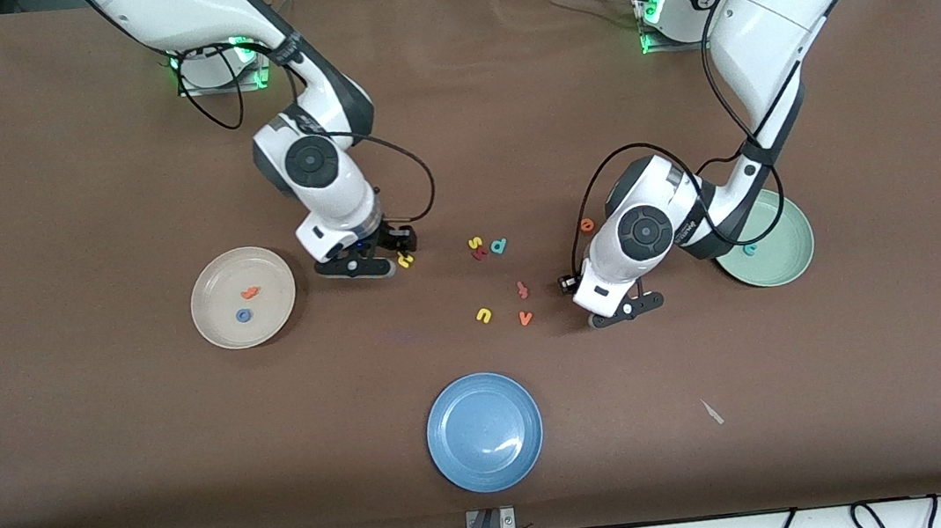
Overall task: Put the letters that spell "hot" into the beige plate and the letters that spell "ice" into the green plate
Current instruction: 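Drop the orange letter on the beige plate while the left gripper reaches pink, then grasp the pink letter with the left gripper and carry it toward green plate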
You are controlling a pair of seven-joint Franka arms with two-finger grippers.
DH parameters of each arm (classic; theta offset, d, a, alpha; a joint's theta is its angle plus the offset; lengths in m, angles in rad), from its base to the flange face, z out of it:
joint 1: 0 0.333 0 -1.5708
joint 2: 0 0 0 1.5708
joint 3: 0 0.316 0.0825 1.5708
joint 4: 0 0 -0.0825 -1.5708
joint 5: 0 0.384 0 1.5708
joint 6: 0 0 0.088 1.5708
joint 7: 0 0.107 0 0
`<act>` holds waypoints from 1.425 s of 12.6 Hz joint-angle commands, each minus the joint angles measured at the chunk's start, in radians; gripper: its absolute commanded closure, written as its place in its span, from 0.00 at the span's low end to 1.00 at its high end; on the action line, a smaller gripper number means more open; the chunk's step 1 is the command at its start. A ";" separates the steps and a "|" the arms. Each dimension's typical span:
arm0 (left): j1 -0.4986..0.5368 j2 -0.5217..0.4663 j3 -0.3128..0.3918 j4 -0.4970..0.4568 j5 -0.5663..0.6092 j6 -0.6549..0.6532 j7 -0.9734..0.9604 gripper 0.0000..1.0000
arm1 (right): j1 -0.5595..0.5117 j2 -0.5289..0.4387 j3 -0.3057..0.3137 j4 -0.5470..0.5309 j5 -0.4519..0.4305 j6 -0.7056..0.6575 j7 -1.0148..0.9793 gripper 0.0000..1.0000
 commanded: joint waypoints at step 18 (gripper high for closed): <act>0.179 -0.180 0.002 0.064 -0.079 -0.337 0.284 1.00 | 0.032 0.111 -0.010 0.040 -0.119 0.081 0.100 0.66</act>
